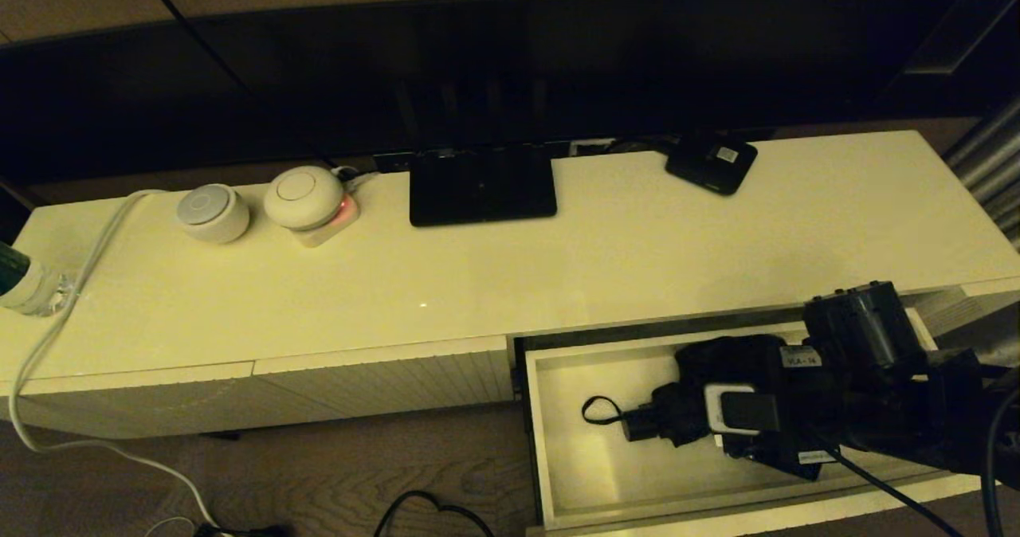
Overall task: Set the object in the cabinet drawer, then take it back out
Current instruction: Put the umbrella in the drawer
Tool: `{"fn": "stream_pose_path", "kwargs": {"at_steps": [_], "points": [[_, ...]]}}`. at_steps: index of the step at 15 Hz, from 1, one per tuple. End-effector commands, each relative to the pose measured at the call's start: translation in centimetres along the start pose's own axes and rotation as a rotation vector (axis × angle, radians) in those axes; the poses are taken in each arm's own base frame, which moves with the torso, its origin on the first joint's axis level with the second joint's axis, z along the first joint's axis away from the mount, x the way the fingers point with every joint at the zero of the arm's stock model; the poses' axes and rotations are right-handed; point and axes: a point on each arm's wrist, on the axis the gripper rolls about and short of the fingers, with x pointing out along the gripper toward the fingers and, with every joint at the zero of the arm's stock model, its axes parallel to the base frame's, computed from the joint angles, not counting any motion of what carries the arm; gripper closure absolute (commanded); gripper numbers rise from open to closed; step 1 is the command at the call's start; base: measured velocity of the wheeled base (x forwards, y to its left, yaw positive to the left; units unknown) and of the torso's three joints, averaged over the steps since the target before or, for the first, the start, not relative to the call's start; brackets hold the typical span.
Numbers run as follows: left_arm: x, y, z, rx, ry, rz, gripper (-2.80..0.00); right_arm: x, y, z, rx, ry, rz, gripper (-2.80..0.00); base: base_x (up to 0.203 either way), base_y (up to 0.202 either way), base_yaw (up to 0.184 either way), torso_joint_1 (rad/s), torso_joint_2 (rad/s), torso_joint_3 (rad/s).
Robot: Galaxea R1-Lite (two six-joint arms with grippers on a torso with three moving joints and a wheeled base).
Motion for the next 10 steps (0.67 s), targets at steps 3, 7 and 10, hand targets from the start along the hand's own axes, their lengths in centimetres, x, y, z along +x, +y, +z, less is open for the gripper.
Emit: {"fn": "stream_pose_path", "kwargs": {"at_steps": [3,7,10], "points": [[0.0,0.0,-0.1,0.000,0.003,0.001,0.00,-1.4,-1.0,0.0,0.013,-0.020,-0.057,-2.80,0.000,0.000,0.000,0.000,0.00,0.000],[0.0,0.0,-0.1,0.000,0.003,0.001,0.00,-7.0,-2.8,-0.5,0.037,-0.062,-0.182,0.00,0.000,0.000,0.000,0.000,0.00,0.000],[0.0,0.0,-0.1,0.000,0.003,0.001,0.00,-10.9,-2.3,-1.3,0.041,-0.086,-0.220,0.00,0.000,0.000,0.000,0.000,0.00,0.000]]}}
